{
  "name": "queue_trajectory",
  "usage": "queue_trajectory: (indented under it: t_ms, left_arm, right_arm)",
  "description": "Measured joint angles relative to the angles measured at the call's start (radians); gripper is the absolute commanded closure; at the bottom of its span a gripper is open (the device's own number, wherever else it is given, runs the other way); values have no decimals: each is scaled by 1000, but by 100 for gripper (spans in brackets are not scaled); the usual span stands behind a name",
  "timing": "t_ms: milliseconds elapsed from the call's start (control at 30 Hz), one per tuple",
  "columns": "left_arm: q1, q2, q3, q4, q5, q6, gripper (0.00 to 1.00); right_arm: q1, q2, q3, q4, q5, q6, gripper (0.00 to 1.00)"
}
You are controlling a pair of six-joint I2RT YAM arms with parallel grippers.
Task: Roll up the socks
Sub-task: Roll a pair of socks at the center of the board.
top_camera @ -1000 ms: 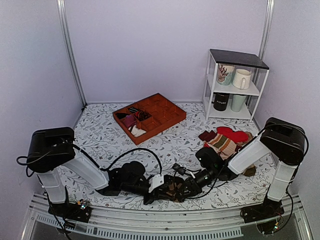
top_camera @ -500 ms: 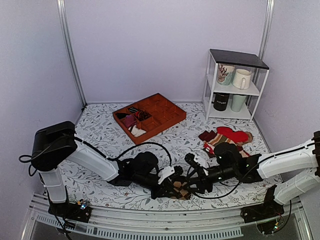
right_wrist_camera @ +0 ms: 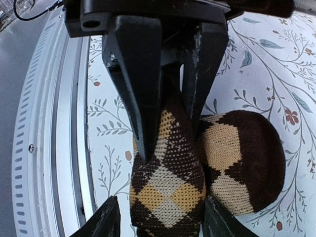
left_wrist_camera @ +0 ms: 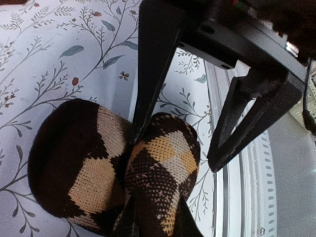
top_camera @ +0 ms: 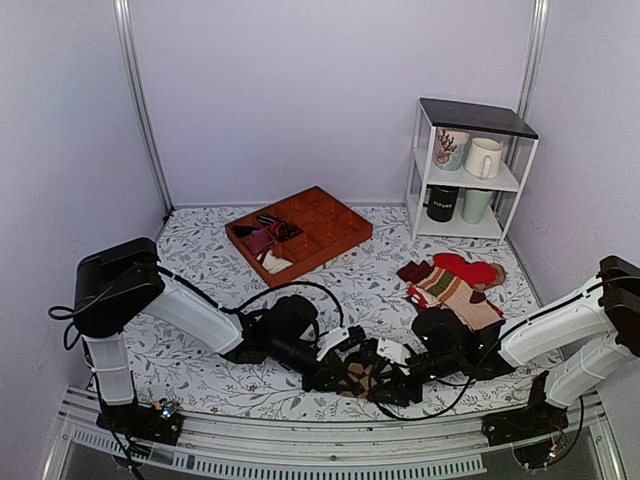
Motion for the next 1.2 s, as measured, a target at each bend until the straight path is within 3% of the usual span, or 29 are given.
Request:
queue_trajectory:
  t_ms: [233,467,533,633,667,700,733,967,1200]
  left_arm:
    - [6,17,18,-8,33,0,100]
    - [10,23,22,-5,50,1,100]
    - [13,23,20,-5,54,1,92]
    - [18,16,10,-1,53,-4,90]
    - [19,8,1,2,48,-6,81]
    - [20,-3,-11,5,40,-9,29]
    - [20,-18,-23,12,26,-11,4]
    - [10,-199,-222,110,-133,56,1]
    - [-6,-251,-324,321,-137,152,1]
  right_arm:
    - [9,45,19,16,14,7,50]
    - [14,51,21,19,20,27,83]
    - [13,60,27,19,13,33,86]
    - [9,80,36,27,-6,58,88]
    - [8,89,37,40,-11,67,88]
    - [9,98,37,56,-16,78,88]
    - [10,108,37,73,-21,89,88]
    - [13,157,36,159,-77,225,88]
    - [-18,209,36,215,-201,314,88]
